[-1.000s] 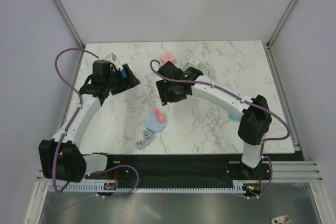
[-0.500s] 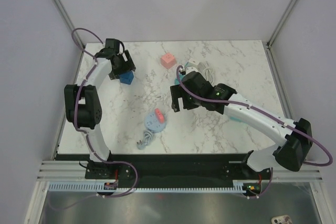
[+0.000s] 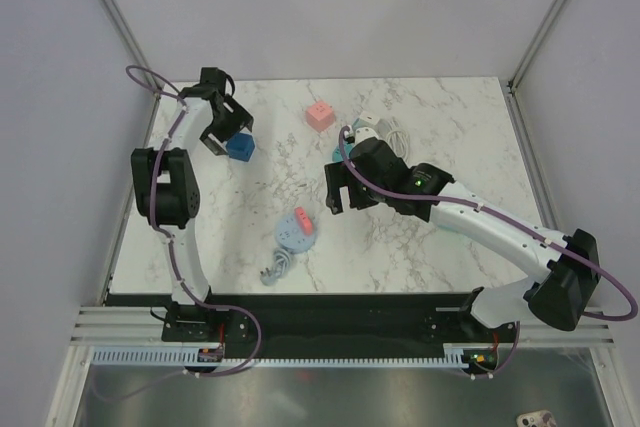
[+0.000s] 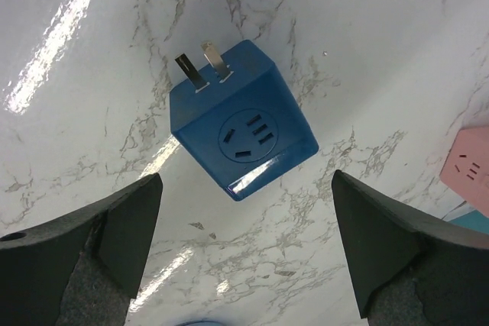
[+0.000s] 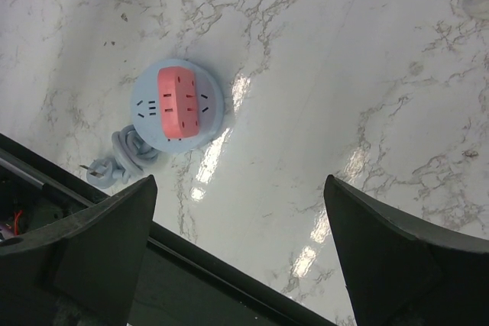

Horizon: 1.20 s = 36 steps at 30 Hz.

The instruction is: Insert the plug

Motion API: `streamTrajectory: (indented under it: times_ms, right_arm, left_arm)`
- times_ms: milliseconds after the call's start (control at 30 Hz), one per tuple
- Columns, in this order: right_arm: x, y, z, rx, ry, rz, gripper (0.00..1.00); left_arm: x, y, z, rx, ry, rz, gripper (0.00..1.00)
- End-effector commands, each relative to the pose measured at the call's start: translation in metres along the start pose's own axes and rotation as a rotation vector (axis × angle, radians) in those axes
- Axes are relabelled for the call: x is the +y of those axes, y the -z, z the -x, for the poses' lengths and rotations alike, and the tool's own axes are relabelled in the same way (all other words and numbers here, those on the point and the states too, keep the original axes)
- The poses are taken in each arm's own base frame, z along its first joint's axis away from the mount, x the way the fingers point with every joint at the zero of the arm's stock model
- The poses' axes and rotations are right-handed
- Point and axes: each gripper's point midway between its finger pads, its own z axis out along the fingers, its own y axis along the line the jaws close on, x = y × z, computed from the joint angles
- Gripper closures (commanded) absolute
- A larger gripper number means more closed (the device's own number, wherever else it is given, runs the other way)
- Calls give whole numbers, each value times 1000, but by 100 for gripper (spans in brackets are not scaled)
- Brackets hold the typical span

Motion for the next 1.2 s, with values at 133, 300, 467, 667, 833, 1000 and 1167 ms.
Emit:
streamTrajectory:
  times_ms: [133,300,467,667,833,1000,1167]
  right_arm:
    - [3,4,14,-67,15,21,2]
    - [1,1,11,-58,33,17,2]
    - [-10,-1,11,-70,58,-34,2]
    - [-21,1,21,-107,59,-87,2]
    - [-36,7,37,-149,69,-141,2]
    - [-50,15,55,-223,108,-201,2]
    - [-54,17,68,-283,122,-218,2]
  left_arm:
    - [2,-16,-2,29,10,39,2]
    - [0,-33,-5,55,-24,38,7]
    - [-9,-39,-9,93,-114,-11,26]
    - [-16,-12,-18,122,-213,-97,80]
    - [-31,23,-37,121,-309,-194,98]
    - [-63,74,-82,253,-305,-459,98]
    - [-92,129,-106,351,-283,-730,98]
